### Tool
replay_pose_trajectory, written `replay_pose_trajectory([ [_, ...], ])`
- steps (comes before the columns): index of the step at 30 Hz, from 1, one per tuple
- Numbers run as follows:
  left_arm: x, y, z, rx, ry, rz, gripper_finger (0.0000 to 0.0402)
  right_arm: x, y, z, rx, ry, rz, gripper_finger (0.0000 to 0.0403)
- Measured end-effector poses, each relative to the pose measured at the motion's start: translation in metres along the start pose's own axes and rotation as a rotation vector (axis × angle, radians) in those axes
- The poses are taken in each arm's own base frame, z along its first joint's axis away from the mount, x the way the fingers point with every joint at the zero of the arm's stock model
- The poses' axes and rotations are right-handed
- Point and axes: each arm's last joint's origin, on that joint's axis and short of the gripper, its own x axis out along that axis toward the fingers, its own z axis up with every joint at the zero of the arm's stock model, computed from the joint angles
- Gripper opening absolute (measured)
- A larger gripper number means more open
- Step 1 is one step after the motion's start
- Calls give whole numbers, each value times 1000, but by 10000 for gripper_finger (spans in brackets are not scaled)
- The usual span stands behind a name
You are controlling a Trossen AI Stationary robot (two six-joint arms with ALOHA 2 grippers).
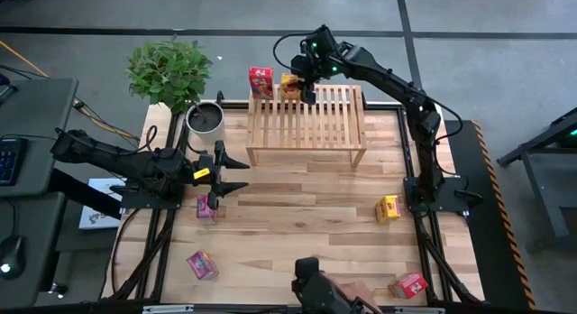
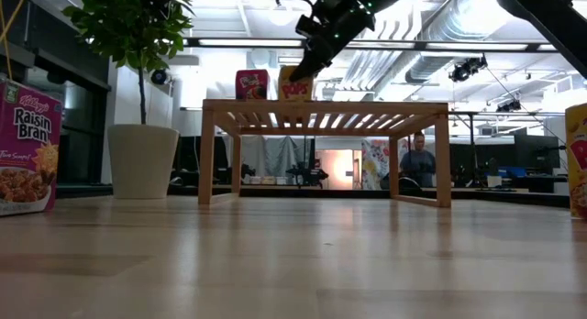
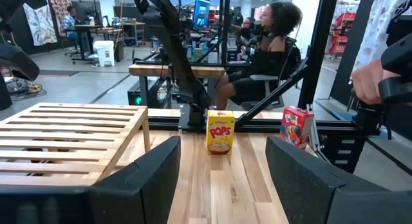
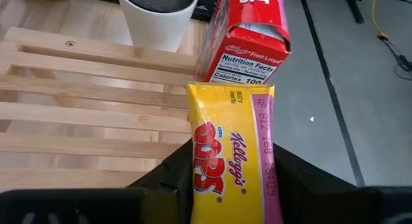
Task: Stack cereal on shelf
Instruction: Put the top yellow cereal box on the shelf
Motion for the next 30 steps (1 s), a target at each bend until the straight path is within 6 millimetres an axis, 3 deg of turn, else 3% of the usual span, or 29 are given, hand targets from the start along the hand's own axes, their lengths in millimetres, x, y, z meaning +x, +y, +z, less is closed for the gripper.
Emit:
replay_pose_trajectory([
  [9, 0, 0, 0, -1, -3, 0, 218, 2, 1, 3, 8, -6, -18, 220],
  [13, 0, 0, 0, -1, -3, 1, 218, 2, 2, 3, 8, -5, -18, 236],
  [22, 0, 0, 0, -1, -3, 1, 218, 0, -4, -2, 18, 35, -68, 227],
  [30, 0, 0, 0, -1, -2, 0, 218, -5, -15, -10, 88, 6, -41, 172],
])
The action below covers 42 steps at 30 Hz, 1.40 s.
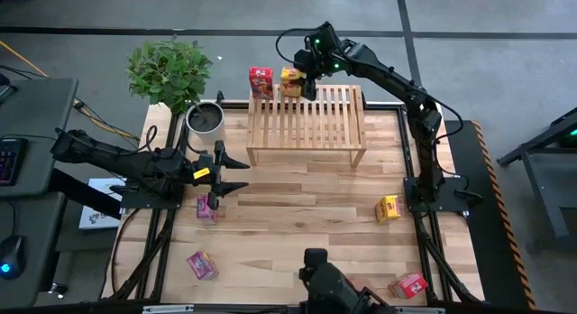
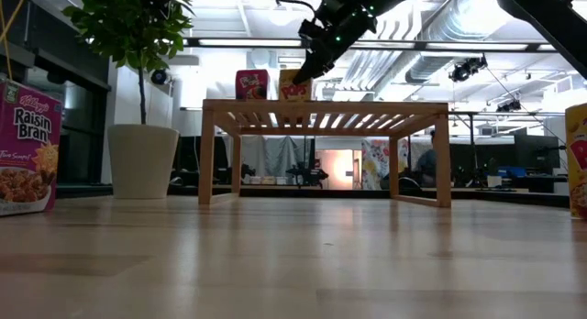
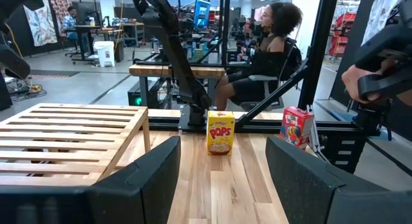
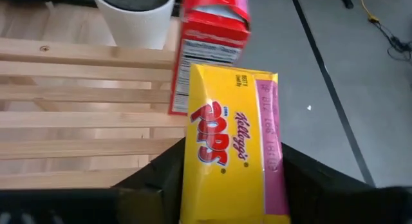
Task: Stack cereal on shelf
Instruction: Put the top yellow cereal box on the shelf
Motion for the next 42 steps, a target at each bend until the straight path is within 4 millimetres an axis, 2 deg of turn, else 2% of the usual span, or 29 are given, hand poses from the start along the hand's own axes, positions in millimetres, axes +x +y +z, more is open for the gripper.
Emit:
replay_pose_trajectory([
  [7, 0, 0, 0, 0, 0, 0, 218, -4, -8, -5, 35, -55, 77, 132],
  [13, 0, 0, 0, 0, 0, 0, 218, -4, -5, -6, 44, -70, 144, 131],
  [22, 0, 1, 0, 0, 0, 27, 218, -2, 1, -5, 13, -47, 145, 131],
  [29, 0, 1, 0, 0, 0, 27, 218, 2, 12, 3, -47, -20, 110, 132],
  [33, 0, 1, 0, 0, 0, 27, 218, 4, 18, 8, -63, -27, 103, 147],
  [42, 0, 1, 0, -1, 0, 27, 218, 6, 21, 11, -76, 6, 42, 214],
])
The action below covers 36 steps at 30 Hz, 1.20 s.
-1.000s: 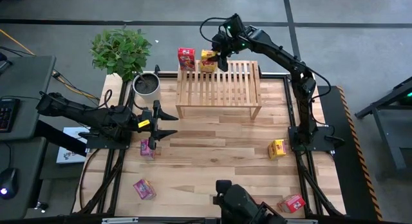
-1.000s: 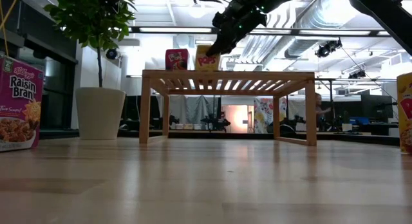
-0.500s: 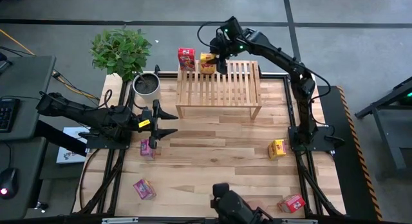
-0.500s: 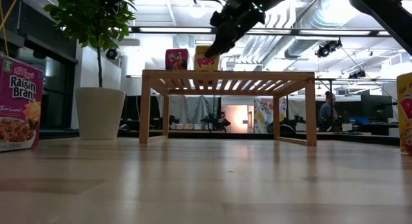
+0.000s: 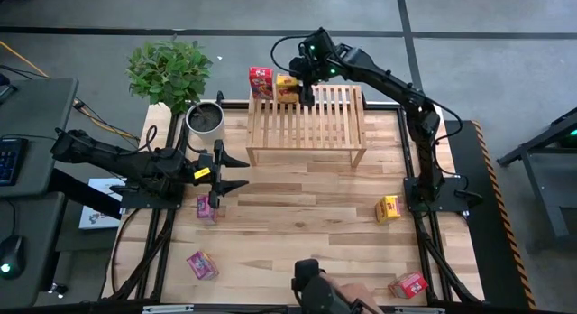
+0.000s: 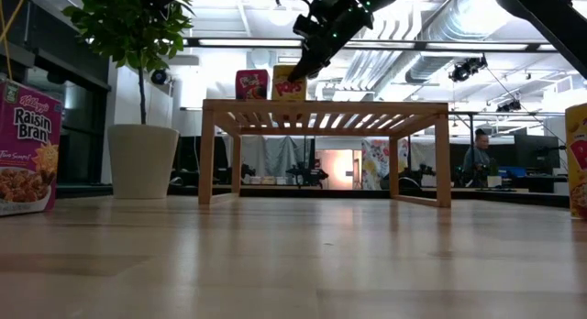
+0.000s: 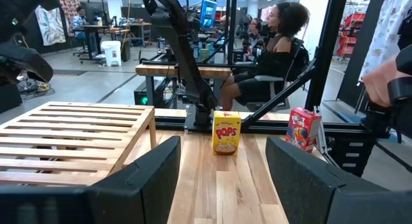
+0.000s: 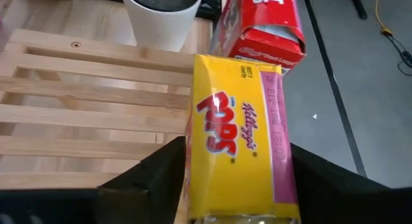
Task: Stack cereal on shelf
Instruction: Put the top yellow cereal box on the shelf, then align the yellow cereal box with the other yellow cereal box on the shelf
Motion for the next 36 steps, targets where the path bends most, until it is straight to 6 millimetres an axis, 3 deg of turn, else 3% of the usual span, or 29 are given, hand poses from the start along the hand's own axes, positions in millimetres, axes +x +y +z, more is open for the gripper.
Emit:
replay_pose_trajectory([
  [10, 0, 0, 0, 1, 1, 0, 218, -2, -2, 2, -3, -16, -14, 229],
  [23, 0, 0, 0, 1, 1, 0, 218, -55, -7, 31, 42, -88, -21, 229],
  [27, 0, 0, 0, 1, 1, -1, 218, -76, 1, 32, 92, -77, 12, 229],
  [36, 0, 0, 0, 1, 0, 0, 218, -114, 39, 16, 361, 149, 245, 229],
])
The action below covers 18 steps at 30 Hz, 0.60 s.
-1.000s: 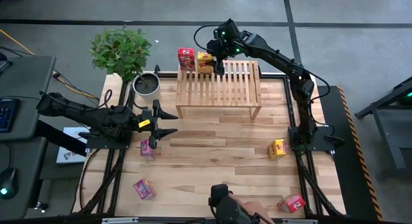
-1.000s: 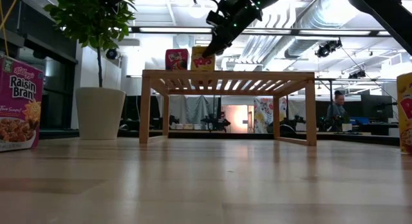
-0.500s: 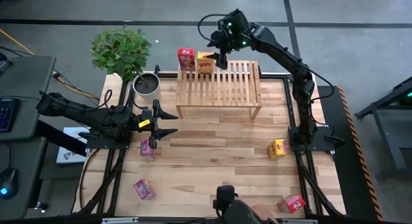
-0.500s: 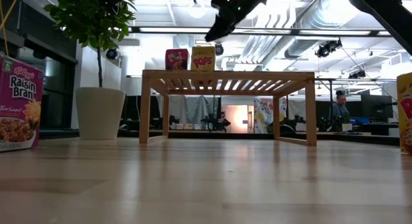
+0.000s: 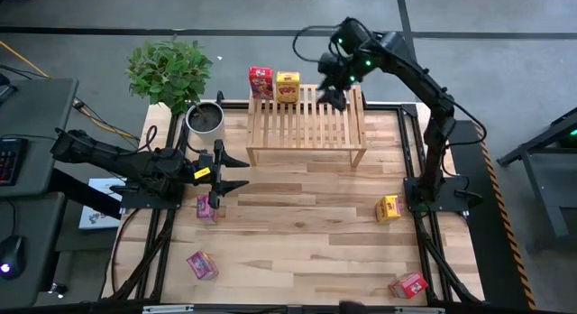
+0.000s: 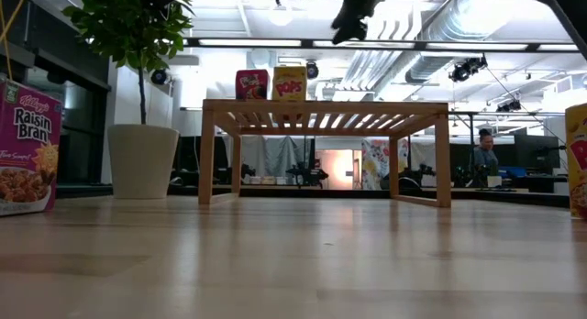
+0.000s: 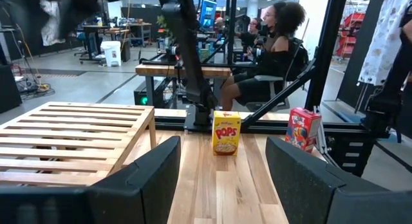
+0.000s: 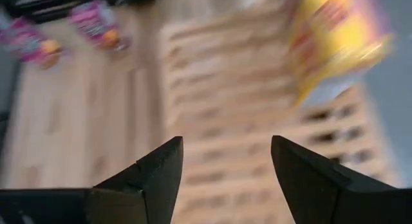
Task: Stack cereal on shelf
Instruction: Align the yellow cereal box with the other yellow cereal box on the shelf
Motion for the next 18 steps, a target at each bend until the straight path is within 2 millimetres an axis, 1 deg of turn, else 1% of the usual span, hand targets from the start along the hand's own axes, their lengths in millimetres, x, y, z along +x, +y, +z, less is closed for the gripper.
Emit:
replay_pose_trajectory([
  [2, 0, 0, 0, 1, 0, 0, 218, 2, 11, -6, 35, 57, 49, 229],
  [6, 0, 0, 1, 0, -9, 0, 218, 15, 37, -17, 62, 148, 104, 229],
  [9, 0, 0, 1, -1, -12, -1, 218, 19, 60, -33, 62, 218, 106, 229],
  [11, 0, 0, 1, -1, -12, 0, 218, 18, 75, -49, 63, 243, 91, 229],
  [13, 0, 0, 1, 3, -14, 0, 218, 14, 87, -68, 72, 224, 62, 229],
  [15, 0, 0, 2, 13, -16, -1, 218, 6, 99, -92, 89, 178, 37, 229],
  [18, 0, 0, 2, 14, -16, 0, 218, -6, 115, -133, 135, 73, -20, 229],
])
